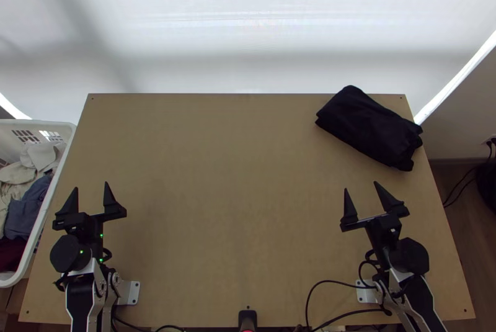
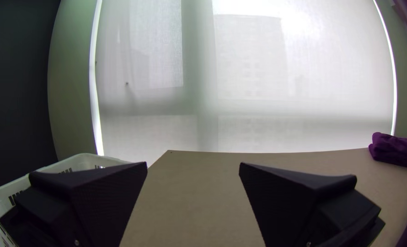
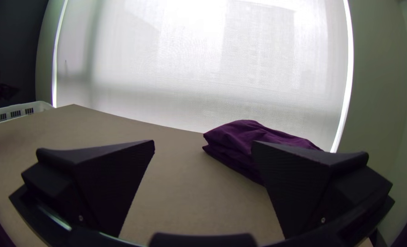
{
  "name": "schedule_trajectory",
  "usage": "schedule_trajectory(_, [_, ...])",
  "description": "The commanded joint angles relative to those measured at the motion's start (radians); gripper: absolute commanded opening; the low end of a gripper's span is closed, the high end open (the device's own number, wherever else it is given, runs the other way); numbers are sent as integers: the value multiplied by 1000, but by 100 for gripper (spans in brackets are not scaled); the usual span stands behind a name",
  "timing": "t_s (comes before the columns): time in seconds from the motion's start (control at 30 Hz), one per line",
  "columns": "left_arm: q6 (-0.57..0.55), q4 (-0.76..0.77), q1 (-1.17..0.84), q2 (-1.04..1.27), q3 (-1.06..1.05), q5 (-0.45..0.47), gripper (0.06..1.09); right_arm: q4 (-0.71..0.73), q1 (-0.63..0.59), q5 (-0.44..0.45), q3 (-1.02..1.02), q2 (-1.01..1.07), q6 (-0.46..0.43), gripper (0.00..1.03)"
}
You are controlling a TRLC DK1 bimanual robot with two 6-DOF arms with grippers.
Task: Fold the t-shirt
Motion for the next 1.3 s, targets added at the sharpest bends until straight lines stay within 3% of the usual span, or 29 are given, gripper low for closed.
schedule_trajectory(0.0, [10,-17,-1,-6,-39,1,104,-11,3,2,-10,-2,-19,99])
schedule_trajectory(0.43, [10,-17,-1,-6,-39,1,104,-11,3,2,-10,-4,-19,99])
schedule_trajectory(0.57, [-119,-20,-19,-6,-38,30,104,-11,3,2,-10,-4,-19,99])
schedule_trajectory(0.83, [-69,1,19,-9,-18,54,104,-11,3,2,-10,-4,-19,99])
schedule_trajectory(1.1, [-46,-5,122,2,206,27,104,-11,3,2,-10,-4,-19,99])
schedule_trajectory(1.27, [-47,-146,185,162,464,14,104,-11,3,2,-10,-4,-19,99])
